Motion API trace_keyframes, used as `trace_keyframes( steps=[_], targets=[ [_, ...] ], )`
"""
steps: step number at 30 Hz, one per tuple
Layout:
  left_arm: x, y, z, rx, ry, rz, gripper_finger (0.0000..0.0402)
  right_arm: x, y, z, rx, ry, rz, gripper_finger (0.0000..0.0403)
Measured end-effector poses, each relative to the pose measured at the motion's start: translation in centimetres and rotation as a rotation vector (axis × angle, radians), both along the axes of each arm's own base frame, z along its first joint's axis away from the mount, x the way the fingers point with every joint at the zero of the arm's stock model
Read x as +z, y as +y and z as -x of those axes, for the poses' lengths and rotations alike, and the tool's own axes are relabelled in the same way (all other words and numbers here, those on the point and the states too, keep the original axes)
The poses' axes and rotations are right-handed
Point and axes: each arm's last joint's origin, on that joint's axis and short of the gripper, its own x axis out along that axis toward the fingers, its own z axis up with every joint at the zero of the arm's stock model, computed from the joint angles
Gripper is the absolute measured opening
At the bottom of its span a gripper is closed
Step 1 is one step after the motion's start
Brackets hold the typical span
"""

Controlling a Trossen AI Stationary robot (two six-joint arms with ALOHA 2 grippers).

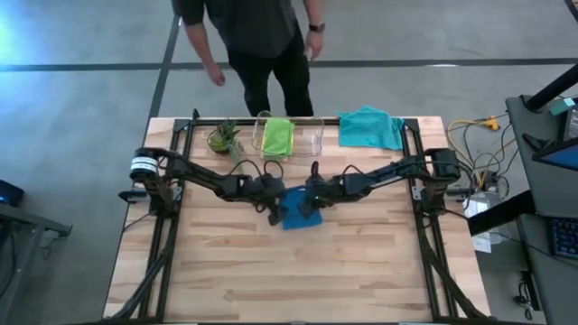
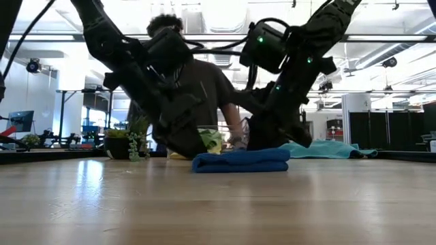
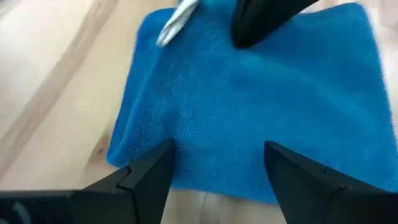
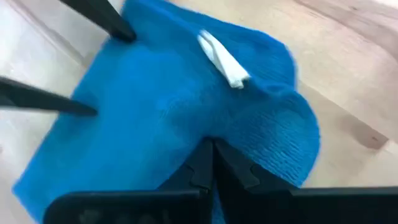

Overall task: Fold microfiber towels
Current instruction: Fold the bottom blue towel

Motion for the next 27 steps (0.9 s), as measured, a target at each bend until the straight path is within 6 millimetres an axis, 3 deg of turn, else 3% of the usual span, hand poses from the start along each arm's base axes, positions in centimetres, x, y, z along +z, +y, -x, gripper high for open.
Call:
trace_keyframes(
  steps=[9,12,15,18,22,27],
  targets=[
    [0.2,0.2,1.4,0.074,0.134,-0.077,0.0234,0.5,-0.2,0.7,-0.015,0.054,0.037,0.0008],
    [1.4,0.3,1.9,0.093,0.12,-0.093,0.0234,1.4,-0.2,1.1,-0.025,0.042,0.074,0.0008],
    [3.7,0.4,2.2,0.092,0.035,-0.117,0.0234,3.7,-0.3,1.4,-0.01,-0.029,0.123,0.0008],
    [5.8,0.3,2.7,0.073,-0.035,-0.139,0.0234,5.4,0.4,1.4,0.11,-0.097,0.19,0.0008],
    [7.8,0.2,4.0,0.088,-0.065,-0.119,0.0234,7.1,3.0,0.5,0.361,-0.246,0.235,0.0009],
    [8.9,-0.1,6.3,0.122,0.027,-0.066,0.0234,5.8,6.3,-0.7,0.634,-0.232,0.361,0.0018]
  ],
)
